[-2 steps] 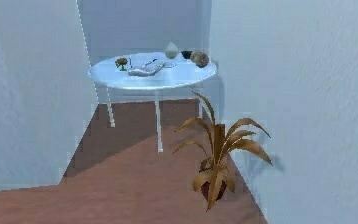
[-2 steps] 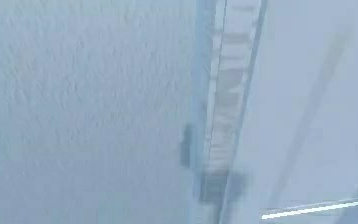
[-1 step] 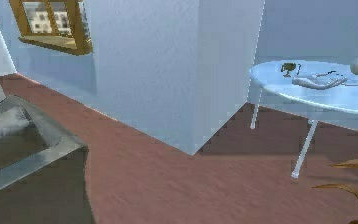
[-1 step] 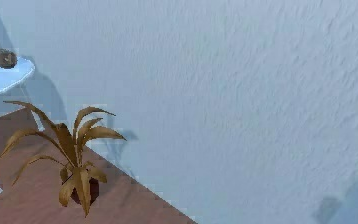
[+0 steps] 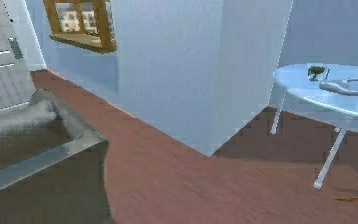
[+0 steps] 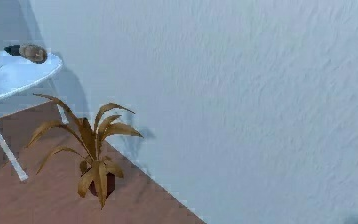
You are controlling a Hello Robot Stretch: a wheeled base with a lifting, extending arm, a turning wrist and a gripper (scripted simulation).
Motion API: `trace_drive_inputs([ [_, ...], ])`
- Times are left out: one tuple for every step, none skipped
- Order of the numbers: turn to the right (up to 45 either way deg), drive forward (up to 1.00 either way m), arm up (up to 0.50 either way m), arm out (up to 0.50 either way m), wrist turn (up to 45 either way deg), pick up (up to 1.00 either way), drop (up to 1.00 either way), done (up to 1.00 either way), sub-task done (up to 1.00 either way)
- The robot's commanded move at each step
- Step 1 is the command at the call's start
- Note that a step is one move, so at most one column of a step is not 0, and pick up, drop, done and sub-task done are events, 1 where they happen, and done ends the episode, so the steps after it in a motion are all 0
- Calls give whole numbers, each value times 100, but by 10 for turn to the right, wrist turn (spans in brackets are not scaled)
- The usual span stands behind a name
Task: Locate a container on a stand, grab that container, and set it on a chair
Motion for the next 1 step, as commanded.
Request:
trace_drive_inputs([
  [0,100,0,0,0,0,0,0,0],
])
